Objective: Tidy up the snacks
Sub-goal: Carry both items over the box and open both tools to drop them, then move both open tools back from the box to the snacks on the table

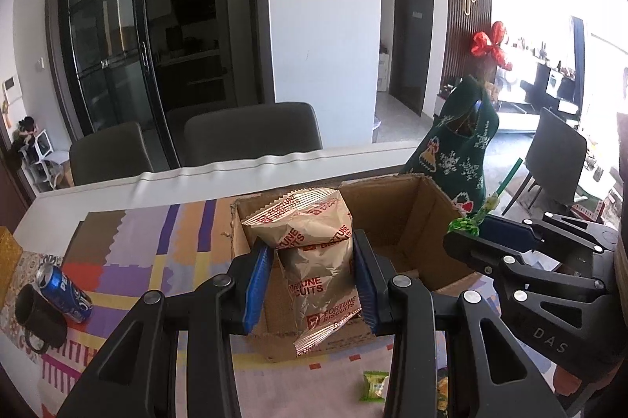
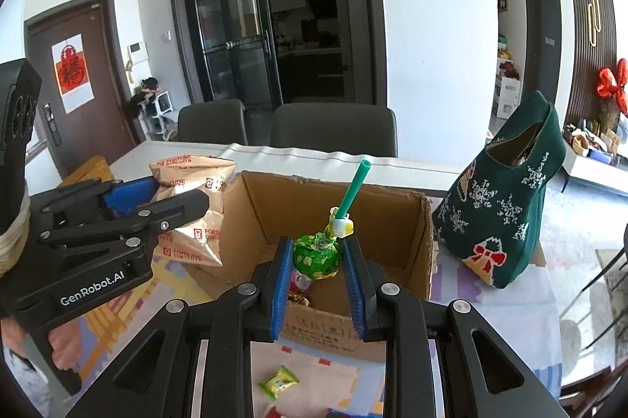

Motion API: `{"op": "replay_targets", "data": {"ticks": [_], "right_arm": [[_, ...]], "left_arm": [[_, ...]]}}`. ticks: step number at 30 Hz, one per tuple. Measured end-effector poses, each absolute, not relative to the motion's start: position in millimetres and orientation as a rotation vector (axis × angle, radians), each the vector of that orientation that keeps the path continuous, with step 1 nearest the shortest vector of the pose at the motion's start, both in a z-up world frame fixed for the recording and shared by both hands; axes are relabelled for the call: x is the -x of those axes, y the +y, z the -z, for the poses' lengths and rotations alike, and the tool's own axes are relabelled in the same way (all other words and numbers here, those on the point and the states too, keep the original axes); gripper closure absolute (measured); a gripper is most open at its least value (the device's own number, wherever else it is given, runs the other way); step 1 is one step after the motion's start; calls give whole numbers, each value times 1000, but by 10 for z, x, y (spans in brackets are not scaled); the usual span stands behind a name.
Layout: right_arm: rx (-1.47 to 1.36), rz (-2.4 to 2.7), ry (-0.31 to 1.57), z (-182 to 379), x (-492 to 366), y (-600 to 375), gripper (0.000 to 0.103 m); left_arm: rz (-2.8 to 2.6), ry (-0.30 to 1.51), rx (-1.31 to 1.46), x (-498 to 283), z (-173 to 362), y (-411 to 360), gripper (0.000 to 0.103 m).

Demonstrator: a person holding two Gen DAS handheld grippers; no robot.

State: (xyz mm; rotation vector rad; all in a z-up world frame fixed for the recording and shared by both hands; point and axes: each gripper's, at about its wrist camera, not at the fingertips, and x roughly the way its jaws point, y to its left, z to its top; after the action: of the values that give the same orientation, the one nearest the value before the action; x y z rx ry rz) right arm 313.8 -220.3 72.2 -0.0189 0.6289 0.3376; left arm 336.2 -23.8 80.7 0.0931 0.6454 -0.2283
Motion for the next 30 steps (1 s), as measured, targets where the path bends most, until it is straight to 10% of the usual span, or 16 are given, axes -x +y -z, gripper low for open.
{"op": "replay_targets", "data": {"ticks": [5,8,10,30], "right_arm": [[12,-329,649,-659,-3276,-2204,76],[11,-323,662,-616,-3349,-2211,72],[12,-298,687,-585,-3377,-2215,45],[37,-193,644,-493,-2498,-2445,39]], "left_arm": [[219,688,-88,-3523,-723,-264,62],[194,712,-82,-3548,-690,-252,43],[180,701,-79,-3473,-689,-223,37],[204,670,-170,-2556,-576,-334,22]]}}
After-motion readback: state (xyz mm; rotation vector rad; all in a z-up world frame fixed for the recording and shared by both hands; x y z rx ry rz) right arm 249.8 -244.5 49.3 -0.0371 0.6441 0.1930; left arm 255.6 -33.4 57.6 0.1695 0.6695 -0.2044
